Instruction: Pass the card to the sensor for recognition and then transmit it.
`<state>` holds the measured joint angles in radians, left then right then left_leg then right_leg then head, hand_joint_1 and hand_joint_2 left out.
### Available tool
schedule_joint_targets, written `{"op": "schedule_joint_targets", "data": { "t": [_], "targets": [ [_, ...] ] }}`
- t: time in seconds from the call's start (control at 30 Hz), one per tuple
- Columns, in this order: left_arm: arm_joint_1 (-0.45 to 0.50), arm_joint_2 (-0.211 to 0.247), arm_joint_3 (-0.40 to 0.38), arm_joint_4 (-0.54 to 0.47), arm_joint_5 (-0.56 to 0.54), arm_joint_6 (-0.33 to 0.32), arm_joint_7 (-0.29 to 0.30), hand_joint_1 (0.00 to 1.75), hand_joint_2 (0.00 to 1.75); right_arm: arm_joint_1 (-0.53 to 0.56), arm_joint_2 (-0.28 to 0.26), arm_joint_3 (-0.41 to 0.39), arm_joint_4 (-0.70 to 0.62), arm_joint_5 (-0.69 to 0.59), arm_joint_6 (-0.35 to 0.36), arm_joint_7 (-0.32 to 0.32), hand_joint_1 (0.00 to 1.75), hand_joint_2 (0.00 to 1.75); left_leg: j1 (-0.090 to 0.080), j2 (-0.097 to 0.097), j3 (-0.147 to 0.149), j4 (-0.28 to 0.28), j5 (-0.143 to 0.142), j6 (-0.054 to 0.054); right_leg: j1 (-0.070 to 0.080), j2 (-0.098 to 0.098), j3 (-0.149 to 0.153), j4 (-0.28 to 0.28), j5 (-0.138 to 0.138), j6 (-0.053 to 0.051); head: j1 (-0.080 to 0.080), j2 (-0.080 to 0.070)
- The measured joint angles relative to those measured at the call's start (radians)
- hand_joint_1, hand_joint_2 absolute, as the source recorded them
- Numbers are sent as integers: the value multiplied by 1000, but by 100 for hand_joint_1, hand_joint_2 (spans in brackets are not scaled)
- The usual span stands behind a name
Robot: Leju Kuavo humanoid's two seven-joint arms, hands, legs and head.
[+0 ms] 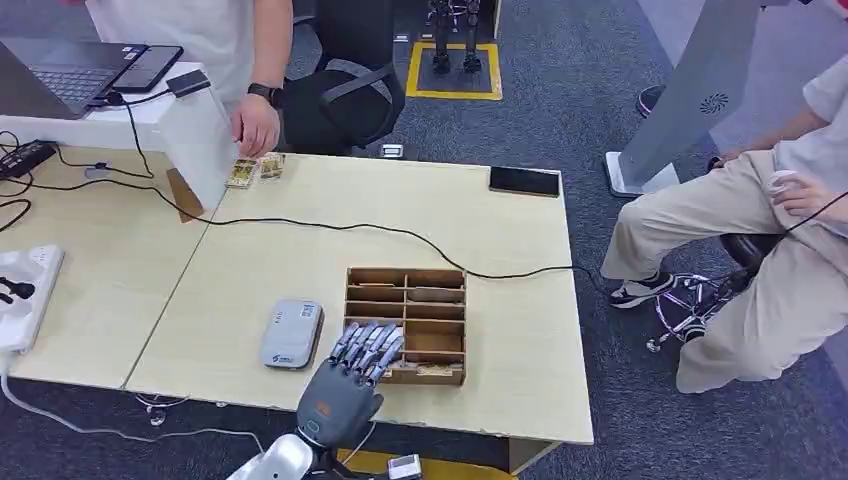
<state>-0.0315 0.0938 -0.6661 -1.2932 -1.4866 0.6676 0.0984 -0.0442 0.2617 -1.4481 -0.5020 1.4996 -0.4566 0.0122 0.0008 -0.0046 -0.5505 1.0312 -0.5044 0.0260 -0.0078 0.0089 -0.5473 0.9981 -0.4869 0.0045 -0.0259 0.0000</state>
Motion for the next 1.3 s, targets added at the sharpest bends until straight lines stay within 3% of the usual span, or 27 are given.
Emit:
{"op": "schedule_joint_targets", "data": {
  "t": [0.33, 0.47, 0.57, 0.6, 0.63, 0.73, 0.8, 1.07, 1.17, 1.2, 1.3],
  "targets": [
    [-1, -8, 7, 19, -2, 4, 5, 14, 175, -1, 0, 0, 14, 0, -5, 0, 0, 175, 0, 0, 0, 0, 0, 0, 0, 0, 0, 0, 0, 0, 0, 0],
    [0, -8, 8, 26, -3, 3, 14, 54, 175, -1, -2, 0, 21, -1, -6, 0, 0, 175, 0, 0, 0, 0, 0, 0, 0, 0, 0, 0, 0, 0, 0, 0],
    [0, -8, 8, 31, -4, 3, 17, 63, 175, -1, -3, 0, 25, -1, -8, 0, 0, 175, 0, 0, 0, 0, 0, 0, 0, 0, 0, 0, 0, 0, 0, 0],
    [0, -8, 8, 32, -5, 3, 19, 96, 175, -1, -4, 0, 25, -1, -8, -1, 0, 175, 0, 0, 0, 0, 0, 0, 0, 0, 0, 0, 0, 0, 0, 0],
    [0, -8, 8, 33, -5, 3, 24, 154, 175, -1, -4, 0, 26, -1, -9, -1, 0, 175, 0, 0, 0, 0, 0, 0, 0, 0, 0, 0, 0, 0, 0, 0],
    [0, -10, 8, 36, -6, 4, 34, 168, 175, -1, -5, 0, 28, -1, -8, -1, 0, 175, 0, 0, 0, 0, 0, 0, 0, 0, 0, 0, 0, 0, 0, 0],
    [0, -14, 8, 37, -7, 4, 39, 175, 175, -1, -5, 0, 29, -1, -8, -1, 0, 175, 0, 0, 0, 0, 0, 0, 0, 0, 0, 0, 0, 0, 0, 0],
    [10, -24, 8, 40, -10, 23, 84, 152, 175, -1, -5, 0, 30, 0, -8, 0, 0, 175, 0, 0, 0, 0, 0, 0, 0, 0, 0, 0, 0, 0, 0, 0],
    [18, -29, 8, 40, -10, 26, 106, 161, 175, -1, -5, 0, 30, 0, -7, 0, 0, 175, 0, 0, 0, 0, 0, 0, 0, 0, 0, 0, 0, 0, 0, 0],
    [23, -33, 8, 40, -10, 26, 108, 175, 175, -1, -5, 0, 30, 0, -7, 0, 0, 175, 0, 0, 0, 0, 0, 0, 0, 0, 0, 0, 0, 0, 0, 0],
    [33, -42, 8, 40, -10, 29, 122, 175, 175, -1, -4, 0, 28, 0, -6, 0, 0, 175, 0, 0, 0, 0, 0, 0, 0, 0, 0, 0, 0, 0, 0, 0]
  ]
}}
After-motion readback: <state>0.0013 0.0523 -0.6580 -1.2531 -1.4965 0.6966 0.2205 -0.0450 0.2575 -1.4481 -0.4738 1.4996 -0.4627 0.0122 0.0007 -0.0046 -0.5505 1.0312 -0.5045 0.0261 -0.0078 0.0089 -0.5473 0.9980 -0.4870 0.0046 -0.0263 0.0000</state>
